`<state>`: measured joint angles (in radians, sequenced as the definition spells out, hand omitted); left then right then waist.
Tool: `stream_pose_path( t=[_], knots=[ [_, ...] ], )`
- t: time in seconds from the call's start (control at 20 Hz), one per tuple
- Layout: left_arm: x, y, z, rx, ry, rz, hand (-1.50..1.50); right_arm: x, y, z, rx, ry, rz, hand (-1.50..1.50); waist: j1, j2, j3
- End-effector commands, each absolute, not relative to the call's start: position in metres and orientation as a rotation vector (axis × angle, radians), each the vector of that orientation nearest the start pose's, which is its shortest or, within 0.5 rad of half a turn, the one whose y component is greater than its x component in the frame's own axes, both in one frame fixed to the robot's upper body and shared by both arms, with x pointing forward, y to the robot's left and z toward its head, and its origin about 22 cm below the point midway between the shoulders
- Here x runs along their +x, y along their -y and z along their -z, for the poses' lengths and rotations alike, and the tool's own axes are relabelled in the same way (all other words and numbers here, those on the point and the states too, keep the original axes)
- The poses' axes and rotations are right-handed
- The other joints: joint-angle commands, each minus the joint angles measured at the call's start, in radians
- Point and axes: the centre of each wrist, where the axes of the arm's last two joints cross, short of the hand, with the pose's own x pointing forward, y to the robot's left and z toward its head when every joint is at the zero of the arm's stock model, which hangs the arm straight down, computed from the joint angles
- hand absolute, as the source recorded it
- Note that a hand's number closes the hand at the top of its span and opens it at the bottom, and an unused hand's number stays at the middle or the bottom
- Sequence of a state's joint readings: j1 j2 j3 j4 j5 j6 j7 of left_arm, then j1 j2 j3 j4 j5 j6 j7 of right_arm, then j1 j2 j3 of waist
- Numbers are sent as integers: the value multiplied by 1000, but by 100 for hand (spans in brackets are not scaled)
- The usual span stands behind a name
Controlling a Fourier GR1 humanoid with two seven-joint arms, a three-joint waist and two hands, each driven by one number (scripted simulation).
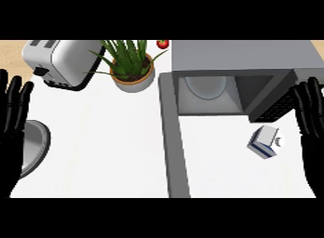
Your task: Pick up the milk, place it into the microwave and close the microwave
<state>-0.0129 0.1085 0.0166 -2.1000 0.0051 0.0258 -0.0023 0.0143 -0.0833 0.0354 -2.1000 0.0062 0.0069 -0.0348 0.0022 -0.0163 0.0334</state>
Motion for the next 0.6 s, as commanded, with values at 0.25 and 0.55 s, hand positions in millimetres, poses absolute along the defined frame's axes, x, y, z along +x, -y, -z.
stream_pose_path(
  t=[0.25,0.55],
  knots=[
    [216,-263,-138,81,2085,29,-150,241,215,-121,-383,2127,75,-150,9,19,-34],
    [188,-277,-107,80,1968,-80,-150,213,194,-118,-344,2004,38,-150,0,15,-34]
  ],
)
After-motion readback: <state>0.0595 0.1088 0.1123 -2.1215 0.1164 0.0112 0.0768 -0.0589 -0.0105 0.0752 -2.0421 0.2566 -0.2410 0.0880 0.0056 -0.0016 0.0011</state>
